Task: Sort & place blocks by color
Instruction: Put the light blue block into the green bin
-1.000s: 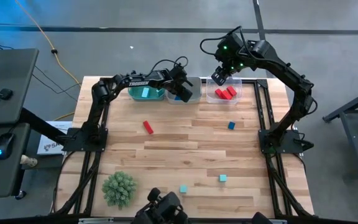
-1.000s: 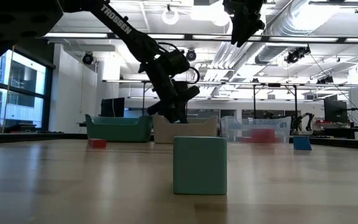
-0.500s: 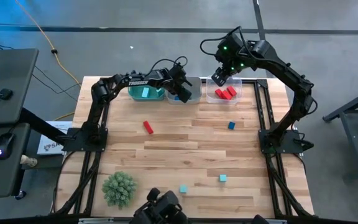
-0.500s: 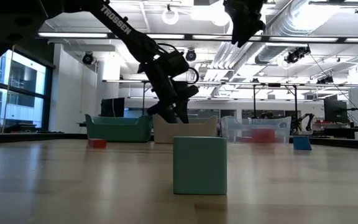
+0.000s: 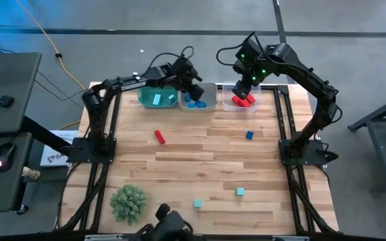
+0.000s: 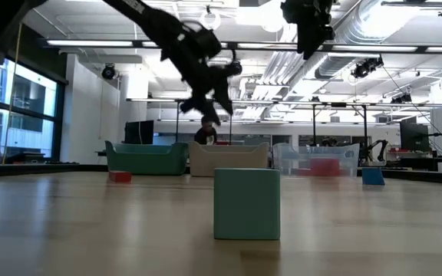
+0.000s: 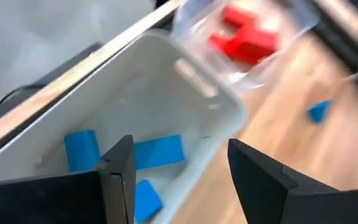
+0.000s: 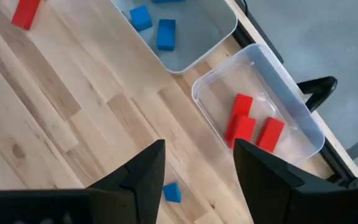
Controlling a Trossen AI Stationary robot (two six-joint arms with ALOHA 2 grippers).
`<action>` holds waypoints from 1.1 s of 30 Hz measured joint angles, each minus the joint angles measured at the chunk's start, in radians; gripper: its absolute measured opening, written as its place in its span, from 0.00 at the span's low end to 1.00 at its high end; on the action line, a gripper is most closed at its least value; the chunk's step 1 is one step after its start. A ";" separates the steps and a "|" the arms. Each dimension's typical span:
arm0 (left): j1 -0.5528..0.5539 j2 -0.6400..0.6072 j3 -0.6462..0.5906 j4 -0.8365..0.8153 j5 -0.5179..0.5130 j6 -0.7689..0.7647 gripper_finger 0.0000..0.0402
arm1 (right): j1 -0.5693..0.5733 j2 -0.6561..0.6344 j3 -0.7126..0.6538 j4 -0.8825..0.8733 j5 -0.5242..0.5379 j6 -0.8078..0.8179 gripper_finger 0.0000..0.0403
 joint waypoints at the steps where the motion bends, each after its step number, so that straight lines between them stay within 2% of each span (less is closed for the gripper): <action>1: -0.003 -0.023 0.000 -0.001 0.007 0.000 0.43 | 0.000 0.000 0.000 0.001 0.000 -0.004 0.45; 9: -0.041 -0.195 0.000 -0.004 0.012 0.044 0.43 | 0.000 0.000 0.000 -0.065 0.010 0.015 0.45; 14: -0.062 -0.288 0.000 -0.014 0.011 0.048 0.43 | 0.010 0.001 -0.020 -0.061 0.001 0.110 0.45; 18: -0.078 -0.348 0.000 -0.042 0.011 0.079 0.43 | 0.036 0.001 -0.041 -0.060 -0.047 0.191 0.45; 24: -0.085 -0.409 0.000 -0.149 0.010 0.112 0.43 | 0.086 0.001 -0.052 -0.061 -0.089 0.379 0.45; 33: -0.093 -0.429 0.000 -0.288 0.006 0.169 0.43 | 0.199 0.000 -0.052 -0.060 -0.102 0.511 0.45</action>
